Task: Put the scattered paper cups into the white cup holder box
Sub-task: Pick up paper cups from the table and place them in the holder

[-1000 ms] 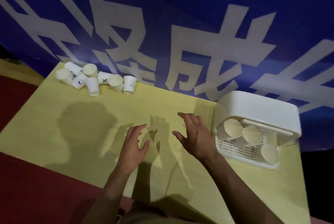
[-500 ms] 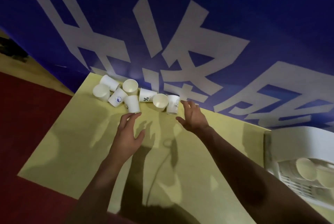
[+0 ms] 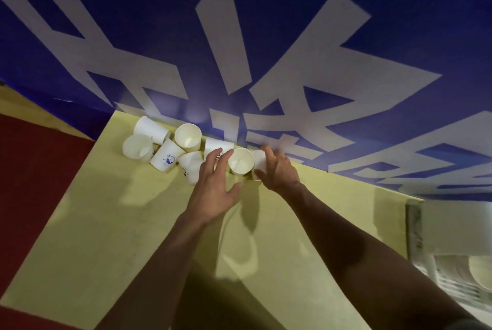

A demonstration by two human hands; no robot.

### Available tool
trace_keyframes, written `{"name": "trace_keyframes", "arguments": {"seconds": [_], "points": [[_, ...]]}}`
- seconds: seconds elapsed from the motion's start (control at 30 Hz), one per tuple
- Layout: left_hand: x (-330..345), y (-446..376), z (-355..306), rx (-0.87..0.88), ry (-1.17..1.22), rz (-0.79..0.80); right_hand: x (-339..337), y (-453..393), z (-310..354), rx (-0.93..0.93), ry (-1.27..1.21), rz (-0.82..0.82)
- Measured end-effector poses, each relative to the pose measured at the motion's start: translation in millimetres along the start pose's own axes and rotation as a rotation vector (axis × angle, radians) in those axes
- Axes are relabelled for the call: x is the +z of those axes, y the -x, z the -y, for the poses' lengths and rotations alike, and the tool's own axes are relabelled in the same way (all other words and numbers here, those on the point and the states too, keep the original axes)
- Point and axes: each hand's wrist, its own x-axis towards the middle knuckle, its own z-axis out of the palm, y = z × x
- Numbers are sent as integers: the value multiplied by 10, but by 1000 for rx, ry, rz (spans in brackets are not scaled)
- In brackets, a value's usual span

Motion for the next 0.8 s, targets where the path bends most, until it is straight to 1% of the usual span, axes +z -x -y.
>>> {"name": "trace_keyframes", "arguments": {"seconds": [0.13, 0.2, 0.3, 0.43, 0.53, 0.63, 0.73, 0.8], "points": [[171, -282, 8, -4, -93, 64, 86, 92, -62, 57, -140, 5], [259, -395, -17, -2, -175, 107, 102, 169, -110, 56, -173, -36], [385, -491, -59, -18, -265, 129, 120, 327, -201, 26, -207, -127], [470, -469, -100, -56, -235, 151, 95, 616, -298, -40, -286, -243], [496, -315, -202, -63, -190, 165, -27, 875, -365, -38, -314, -309], [517, -82, -425, -47, -129, 141, -154, 1191, -484, -45, -330, -382], [567, 202, -745, 21, -103, 127, -295, 1597, -642, -36, -347, -463], [658, 409, -1006, 104, -72, 137, -441, 1934, -743, 42, -383, -519]]}}
